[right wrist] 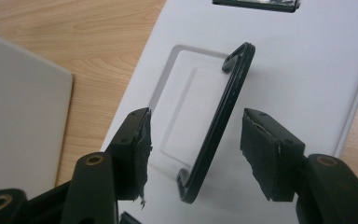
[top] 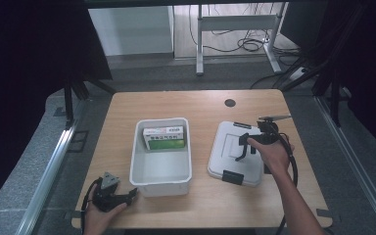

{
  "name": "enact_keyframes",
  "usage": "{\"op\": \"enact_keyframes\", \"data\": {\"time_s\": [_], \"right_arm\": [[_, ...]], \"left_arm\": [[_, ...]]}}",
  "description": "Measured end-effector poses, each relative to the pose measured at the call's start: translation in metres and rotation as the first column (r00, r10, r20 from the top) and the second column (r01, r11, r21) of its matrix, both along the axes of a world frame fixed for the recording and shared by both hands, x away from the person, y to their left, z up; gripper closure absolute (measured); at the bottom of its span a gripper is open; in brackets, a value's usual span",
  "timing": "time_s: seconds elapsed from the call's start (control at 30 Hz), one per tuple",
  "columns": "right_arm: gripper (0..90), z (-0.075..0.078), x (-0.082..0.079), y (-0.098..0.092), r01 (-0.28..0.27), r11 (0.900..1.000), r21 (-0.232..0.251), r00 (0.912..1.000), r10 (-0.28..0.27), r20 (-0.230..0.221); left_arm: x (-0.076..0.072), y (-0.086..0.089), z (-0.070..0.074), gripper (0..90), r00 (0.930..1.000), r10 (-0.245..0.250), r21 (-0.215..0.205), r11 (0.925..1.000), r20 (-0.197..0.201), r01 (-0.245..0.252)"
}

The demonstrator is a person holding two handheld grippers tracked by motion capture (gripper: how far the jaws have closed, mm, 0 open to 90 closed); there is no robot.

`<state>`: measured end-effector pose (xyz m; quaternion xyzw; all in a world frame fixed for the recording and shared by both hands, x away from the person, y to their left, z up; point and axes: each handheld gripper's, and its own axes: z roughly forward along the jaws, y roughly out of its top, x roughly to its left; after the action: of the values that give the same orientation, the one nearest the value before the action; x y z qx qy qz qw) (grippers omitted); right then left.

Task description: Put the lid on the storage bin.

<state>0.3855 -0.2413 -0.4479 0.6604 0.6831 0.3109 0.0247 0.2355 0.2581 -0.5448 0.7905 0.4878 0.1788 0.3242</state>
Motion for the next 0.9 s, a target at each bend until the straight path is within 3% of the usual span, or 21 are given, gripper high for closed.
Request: {"op": "enact_keyframes", "data": {"time_s": [0.3, 0.7, 0.9], "right_arm": [[46.3, -0.008, 0.010, -0.002, 0.002, 1.000, -0.021, 0.9997, -0.002, -0.024], [64.4, -0.018, 0.023, -0.002, 0.044, 0.999, 0.022, 0.9897, -0.041, -0.137], [76.1, -0.021, 0.026, -0.002, 0.054, 0.998, 0.012, 0.9808, -0.051, -0.188]], "left_arm": [[0.000, 0.000, 0.000, 15.4, 1.0000, -0.001, 0.001, 1.0000, 0.000, 0.001], [0.001, 0.000, 0.000, 15.3, 1.0000, -0.001, 0.000, 1.0000, 0.000, 0.001], [0.001, -0.001, 0.000, 15.2, 1.0000, -0.003, 0.000, 1.0000, 0.000, 0.003]]}}
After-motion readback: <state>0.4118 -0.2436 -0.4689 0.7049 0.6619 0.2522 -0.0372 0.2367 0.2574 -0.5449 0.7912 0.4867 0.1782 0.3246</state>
